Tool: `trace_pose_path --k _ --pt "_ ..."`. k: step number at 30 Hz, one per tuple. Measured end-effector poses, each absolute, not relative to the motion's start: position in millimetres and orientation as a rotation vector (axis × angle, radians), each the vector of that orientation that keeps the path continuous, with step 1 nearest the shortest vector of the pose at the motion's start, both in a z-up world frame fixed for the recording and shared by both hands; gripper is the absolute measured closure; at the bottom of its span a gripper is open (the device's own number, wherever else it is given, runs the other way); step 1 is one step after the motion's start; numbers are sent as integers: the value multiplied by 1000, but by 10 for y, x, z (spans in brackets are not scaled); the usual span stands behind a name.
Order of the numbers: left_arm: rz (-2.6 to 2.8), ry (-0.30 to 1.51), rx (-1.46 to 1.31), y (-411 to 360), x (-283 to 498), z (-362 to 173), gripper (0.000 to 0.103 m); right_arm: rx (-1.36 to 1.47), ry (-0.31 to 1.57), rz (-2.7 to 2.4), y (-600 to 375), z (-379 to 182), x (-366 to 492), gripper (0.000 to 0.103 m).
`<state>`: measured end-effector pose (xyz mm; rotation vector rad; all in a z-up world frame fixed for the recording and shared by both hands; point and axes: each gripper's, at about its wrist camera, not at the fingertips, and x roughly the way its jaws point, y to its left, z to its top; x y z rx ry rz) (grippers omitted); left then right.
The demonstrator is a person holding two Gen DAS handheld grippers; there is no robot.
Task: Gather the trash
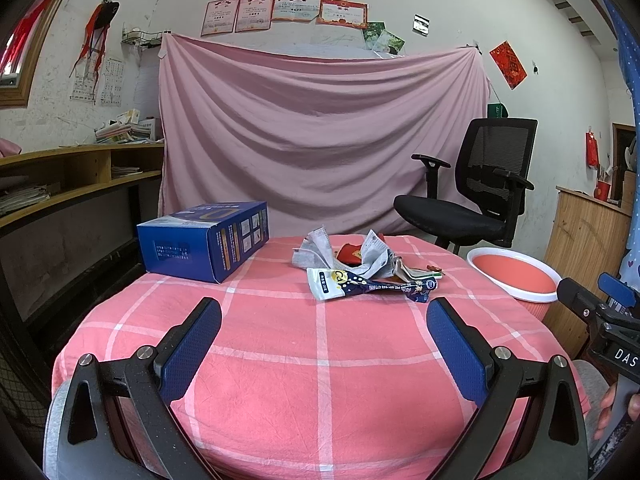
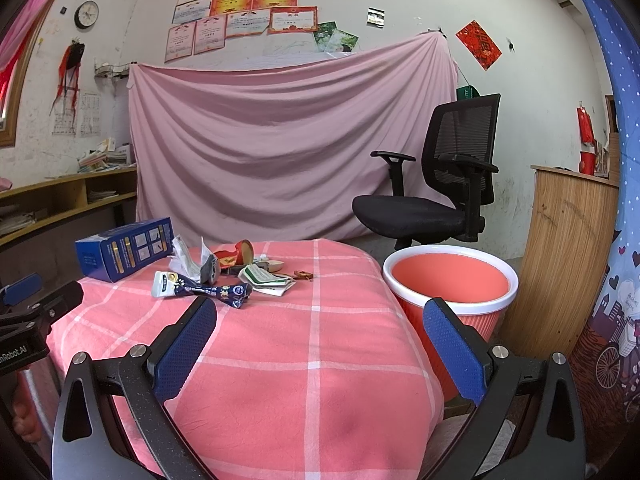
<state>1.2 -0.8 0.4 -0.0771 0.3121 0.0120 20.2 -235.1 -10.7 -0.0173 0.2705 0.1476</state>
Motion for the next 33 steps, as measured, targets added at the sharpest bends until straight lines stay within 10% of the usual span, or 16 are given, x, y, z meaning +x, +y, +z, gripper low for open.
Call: trace_pose_path --k 33 --pt "30 298 -85 22 10 57 2 -5 268 167 -2335 -52 207 0"
